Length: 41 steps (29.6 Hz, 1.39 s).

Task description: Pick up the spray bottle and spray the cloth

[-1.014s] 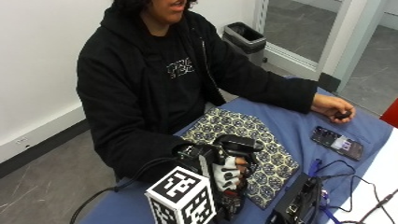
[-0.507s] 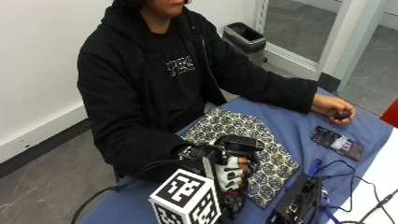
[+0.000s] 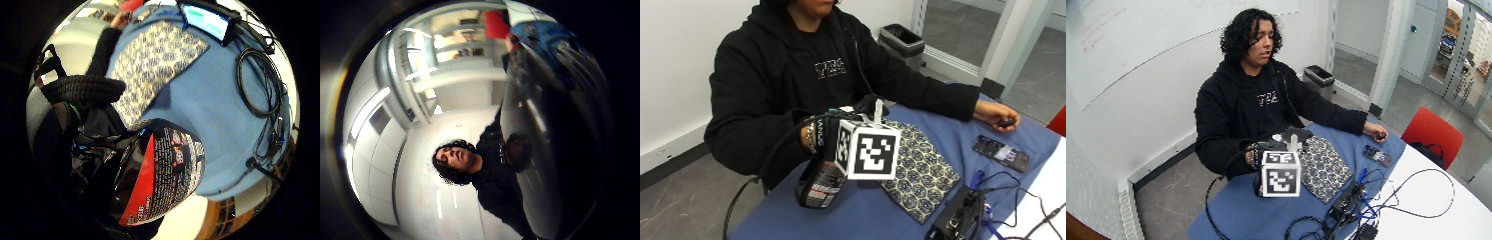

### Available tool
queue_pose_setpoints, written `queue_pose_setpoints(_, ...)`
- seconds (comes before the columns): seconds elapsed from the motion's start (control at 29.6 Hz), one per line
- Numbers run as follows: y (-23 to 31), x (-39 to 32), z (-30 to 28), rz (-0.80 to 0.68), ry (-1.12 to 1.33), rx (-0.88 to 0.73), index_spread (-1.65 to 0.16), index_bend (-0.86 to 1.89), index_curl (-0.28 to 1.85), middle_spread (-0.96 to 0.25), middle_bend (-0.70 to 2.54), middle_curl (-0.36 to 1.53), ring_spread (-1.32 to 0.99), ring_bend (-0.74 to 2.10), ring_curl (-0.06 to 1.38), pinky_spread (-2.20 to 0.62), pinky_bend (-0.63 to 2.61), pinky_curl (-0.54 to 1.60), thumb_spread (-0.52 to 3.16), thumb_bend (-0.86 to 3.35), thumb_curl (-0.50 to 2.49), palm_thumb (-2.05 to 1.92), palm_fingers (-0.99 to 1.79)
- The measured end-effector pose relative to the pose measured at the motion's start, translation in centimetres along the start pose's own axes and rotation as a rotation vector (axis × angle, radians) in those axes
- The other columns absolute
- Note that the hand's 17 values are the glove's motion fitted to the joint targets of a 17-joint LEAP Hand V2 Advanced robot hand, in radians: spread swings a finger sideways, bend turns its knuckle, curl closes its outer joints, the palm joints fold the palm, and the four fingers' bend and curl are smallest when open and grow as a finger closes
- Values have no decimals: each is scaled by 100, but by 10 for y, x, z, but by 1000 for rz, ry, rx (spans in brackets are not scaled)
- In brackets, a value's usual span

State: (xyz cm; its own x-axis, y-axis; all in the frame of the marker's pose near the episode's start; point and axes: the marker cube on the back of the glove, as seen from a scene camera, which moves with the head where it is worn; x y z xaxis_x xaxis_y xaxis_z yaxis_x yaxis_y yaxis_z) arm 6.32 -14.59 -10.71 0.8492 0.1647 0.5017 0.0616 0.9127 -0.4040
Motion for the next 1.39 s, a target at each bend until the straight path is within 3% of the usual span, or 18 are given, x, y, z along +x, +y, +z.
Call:
queue_pose_setpoints(0.1, 18, -6, 21, 129, 81, -213, -25, 19, 49, -17, 68, 58, -20, 73, 50, -27, 53, 44, 93, -1, 65, 102, 130)
queue_pose_setpoints(0.27, -1, -15, 42, 297, 171, -345, -24, 18, 50, -16, 67, 58, -20, 73, 50, -25, 53, 44, 97, 0, 66, 103, 128)
queue_pose_setpoints(0.51, 15, 0, 83, 486, 256, -639, -23, 17, 51, -16, 66, 59, -20, 72, 50, -23, 51, 44, 104, 0, 67, 105, 125)
queue_pose_setpoints(0.74, -25, 21, 99, 584, 258, -677, -23, 16, 52, -15, 65, 59, -19, 71, 50, -23, 50, 44, 110, 0, 67, 105, 124)
queue_pose_setpoints(1.01, -6, 51, 128, 683, 283, -850, -23, 16, 52, -15, 64, 59, -19, 71, 49, -22, 49, 44, 115, 0, 67, 106, 123)
queue_pose_setpoints(1.28, -45, 38, 118, 660, 288, -774, -23, 15, 52, -15, 64, 59, -20, 71, 49, -22, 49, 44, 119, -1, 67, 105, 122)
queue_pose_setpoints(1.39, -30, 28, 118, 600, 303, -776, -23, 15, 52, -15, 63, 59, -20, 71, 49, -22, 49, 44, 119, -1, 67, 105, 122)
